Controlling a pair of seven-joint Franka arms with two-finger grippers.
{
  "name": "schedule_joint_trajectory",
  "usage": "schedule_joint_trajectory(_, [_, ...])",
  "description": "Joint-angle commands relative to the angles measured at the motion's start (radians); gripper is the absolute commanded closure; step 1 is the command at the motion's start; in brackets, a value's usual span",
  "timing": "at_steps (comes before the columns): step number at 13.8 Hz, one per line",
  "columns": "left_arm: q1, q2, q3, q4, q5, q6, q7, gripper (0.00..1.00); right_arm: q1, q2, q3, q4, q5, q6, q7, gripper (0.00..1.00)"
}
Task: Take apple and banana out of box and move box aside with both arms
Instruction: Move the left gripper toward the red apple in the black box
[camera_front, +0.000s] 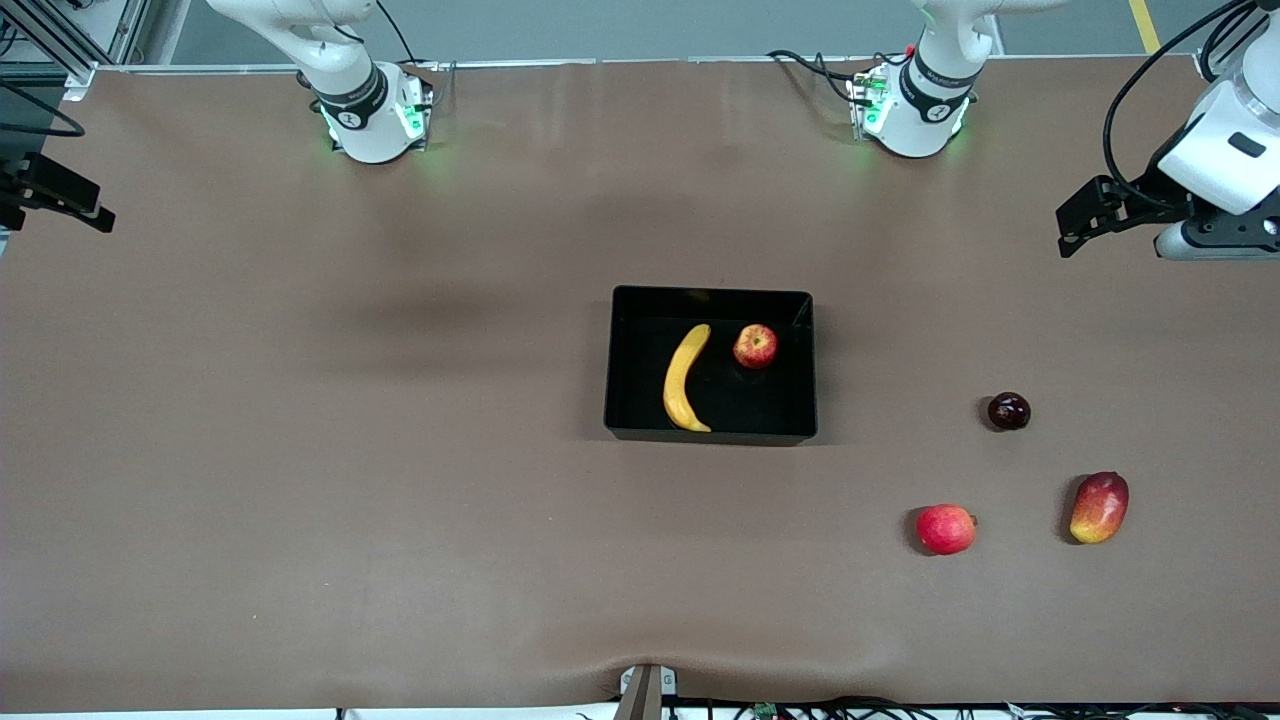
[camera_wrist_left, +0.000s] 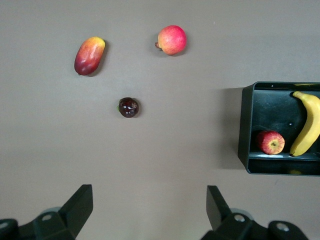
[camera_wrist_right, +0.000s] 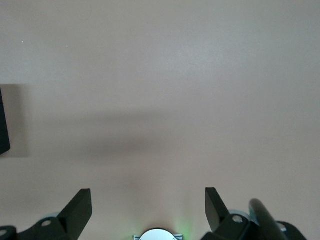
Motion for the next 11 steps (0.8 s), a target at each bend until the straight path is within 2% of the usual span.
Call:
schedule_joint_trajectory(1, [0.004, 0.008, 0.001, 0.025, -0.021, -0.022, 0.001, 0.0, -0.01, 0.004, 0.006, 0.01, -0.005, -0.009, -0.007, 0.0])
schedule_joint_trajectory(6, [0.003, 0.013, 0.001, 0.03, -0.014, -0.028, -0.001, 0.0, -0.01, 0.004, 0.006, 0.012, -0.005, -0.009, -0.007, 0.0])
schedule_joint_trajectory(7, [-0.009, 0.045, -0.003, 0.062, -0.008, -0.029, -0.001, 0.0, -0.01, 0.004, 0.006, 0.012, -0.005, -0.009, -0.007, 0.0])
schedule_joint_trajectory(9, [-0.026, 0.085, -0.027, 0.076, -0.007, -0.057, -0.024, 0.0, -0.011, 0.004, 0.006, 0.012, -0.005, -0.009, -0.007, 0.0])
schedule_joint_trajectory(11, [-0.04, 0.115, -0.073, 0.051, -0.007, -0.052, -0.138, 0.0, -0.011, 0.004, 0.006, 0.012, -0.005, -0.009, -0.007, 0.0])
